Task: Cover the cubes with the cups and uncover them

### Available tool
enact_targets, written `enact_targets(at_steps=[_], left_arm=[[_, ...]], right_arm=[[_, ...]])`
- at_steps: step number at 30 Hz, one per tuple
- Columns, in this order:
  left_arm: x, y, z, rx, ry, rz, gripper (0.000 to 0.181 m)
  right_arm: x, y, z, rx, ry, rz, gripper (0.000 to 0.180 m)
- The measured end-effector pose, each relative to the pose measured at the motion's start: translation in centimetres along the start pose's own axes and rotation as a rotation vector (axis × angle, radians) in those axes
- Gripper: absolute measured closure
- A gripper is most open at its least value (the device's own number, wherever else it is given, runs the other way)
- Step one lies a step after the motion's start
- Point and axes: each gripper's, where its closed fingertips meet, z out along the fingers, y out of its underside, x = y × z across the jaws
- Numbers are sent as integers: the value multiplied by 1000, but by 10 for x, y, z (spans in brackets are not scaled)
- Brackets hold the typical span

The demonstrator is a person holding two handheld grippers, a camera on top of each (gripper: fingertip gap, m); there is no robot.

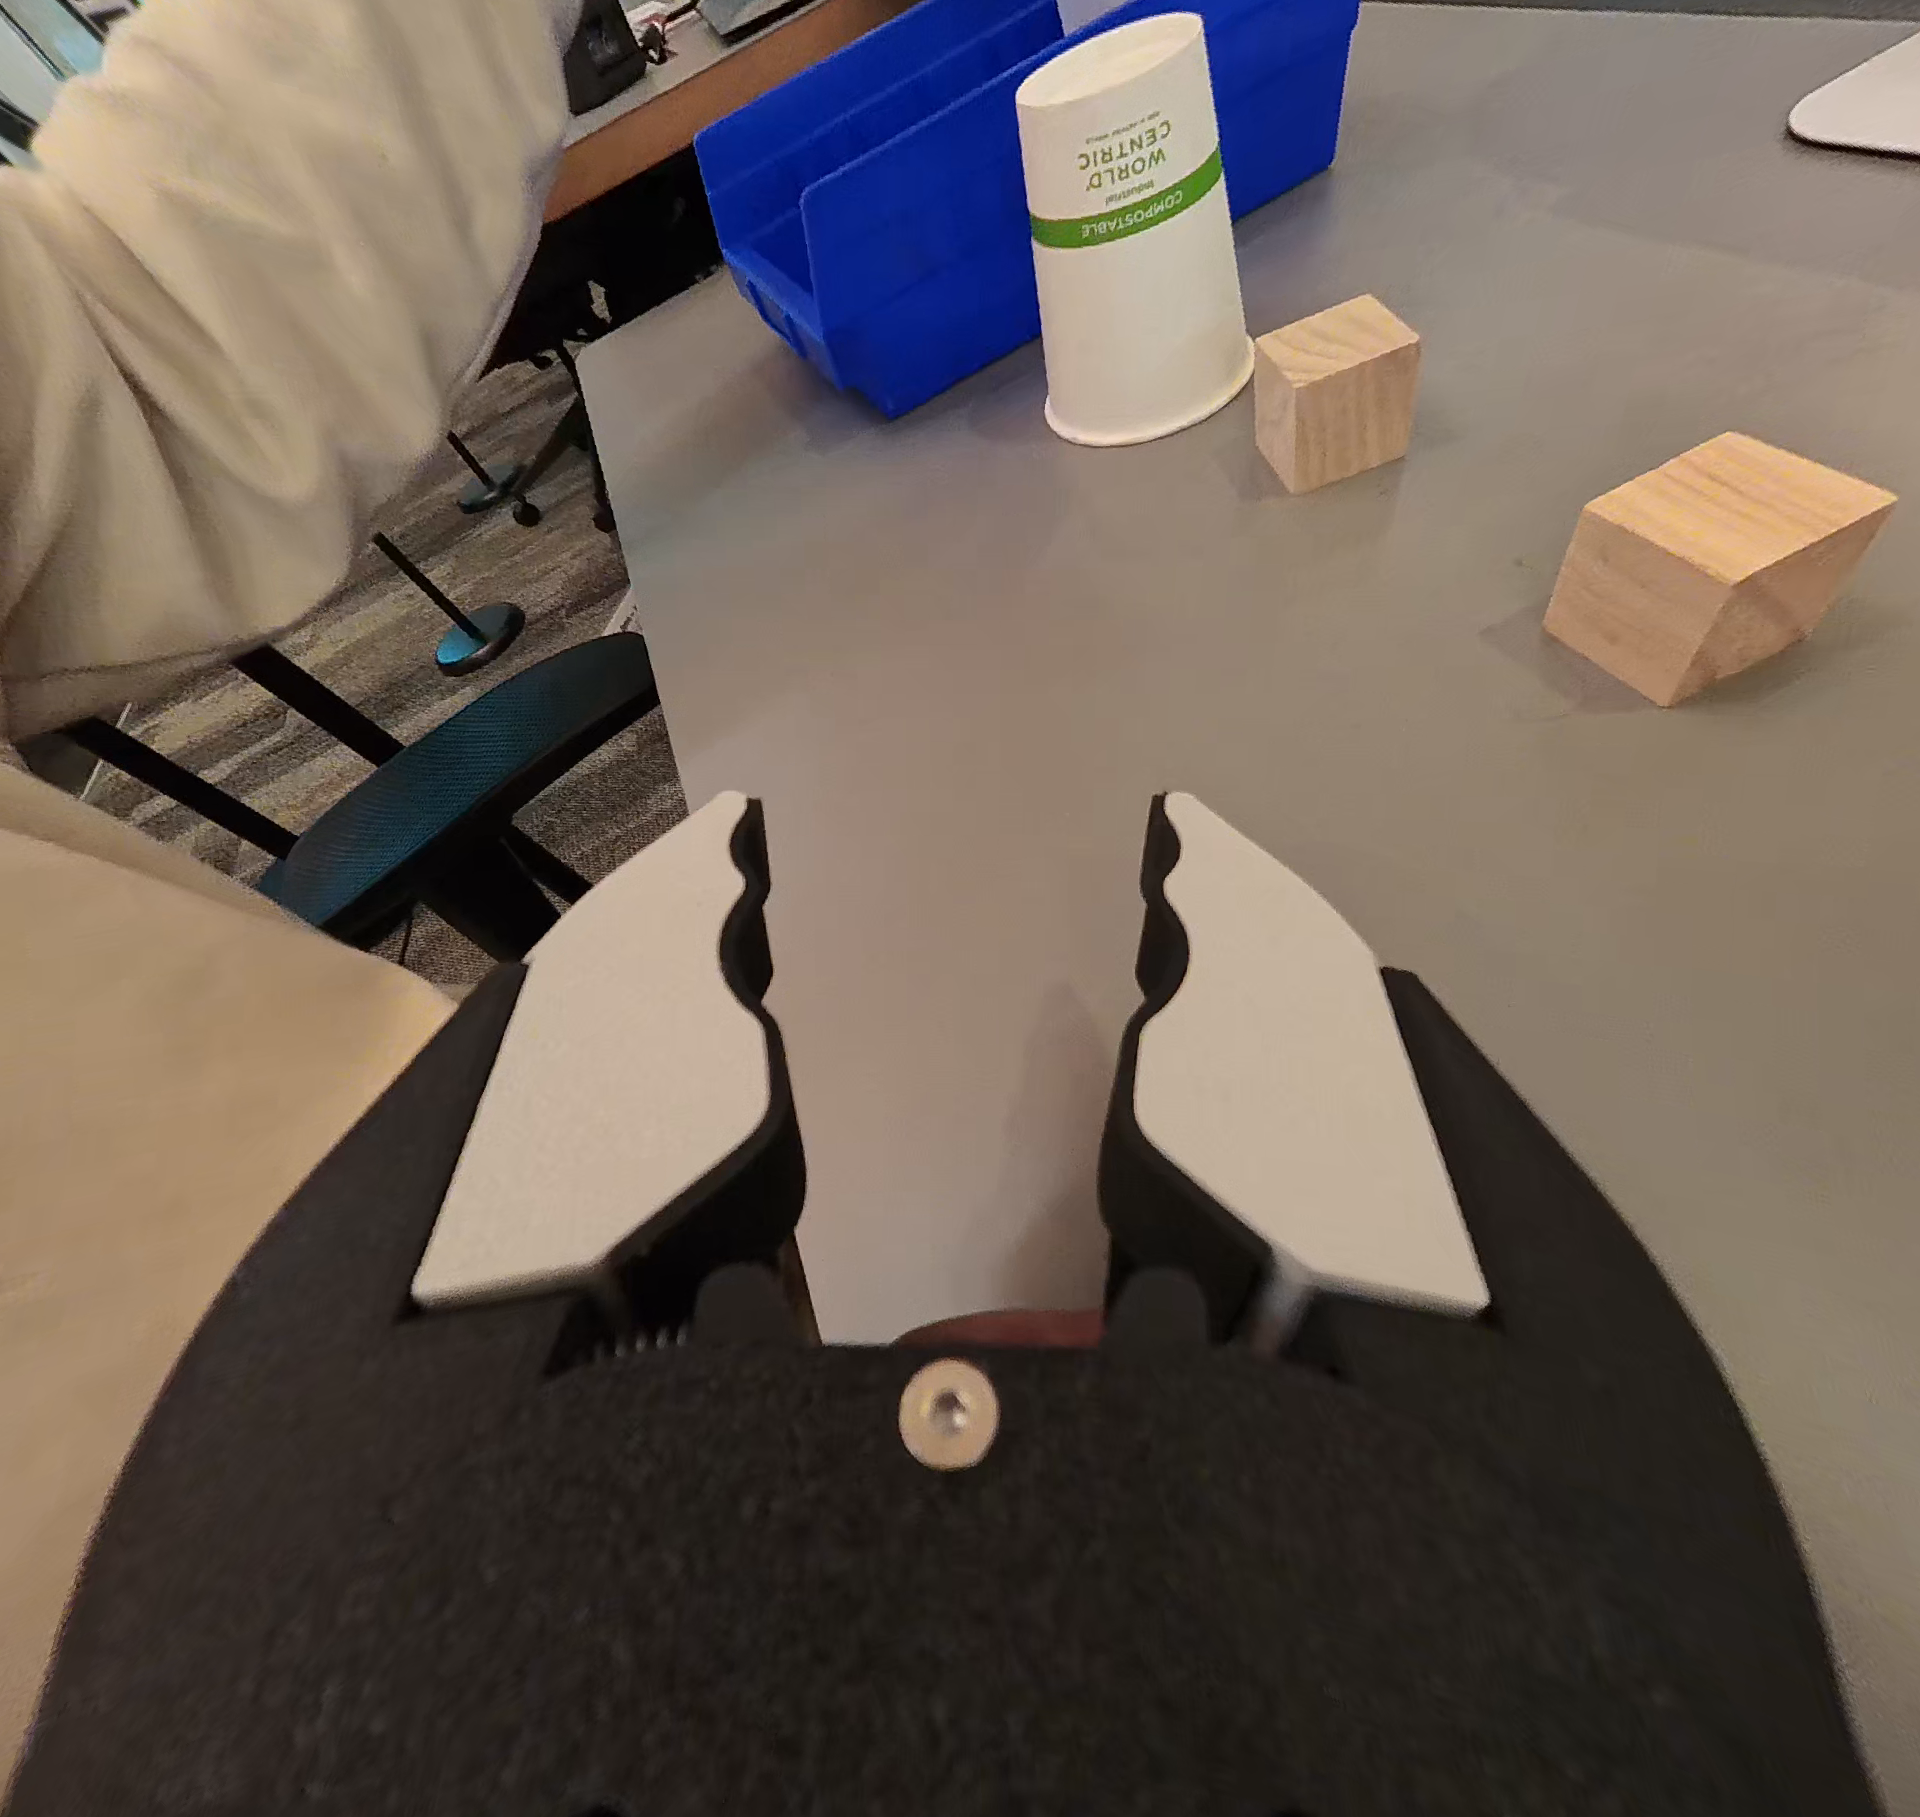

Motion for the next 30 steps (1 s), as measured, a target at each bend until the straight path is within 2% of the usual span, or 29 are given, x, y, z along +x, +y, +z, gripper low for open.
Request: enact_targets(at_steps=[4, 6, 7, 15, 22, 30], left_arm=[[-4, 3, 13, -28, 35, 6, 151], [-6, 1, 15, -10, 58, -7, 173], [-6, 0, 15, -5, 66, -13, 175], [-6, 1, 23, -11, 67, 8, 171], [-12, -2, 21, 6, 52, 13, 177], [-20, -13, -17, 86, 18, 16, 177]], right_arm=[[0, 1, 0, -4, -1, 0, 111], [0, 1, 1, -5, -5, 1, 111], [-1, 2, 1, -8, -7, 2, 112], [-1, 4, 3, -18, -10, 6, 113], [-1, 5, 3, -22, -14, 11, 114], [1, 3, 3, -8, -22, 31, 115]])
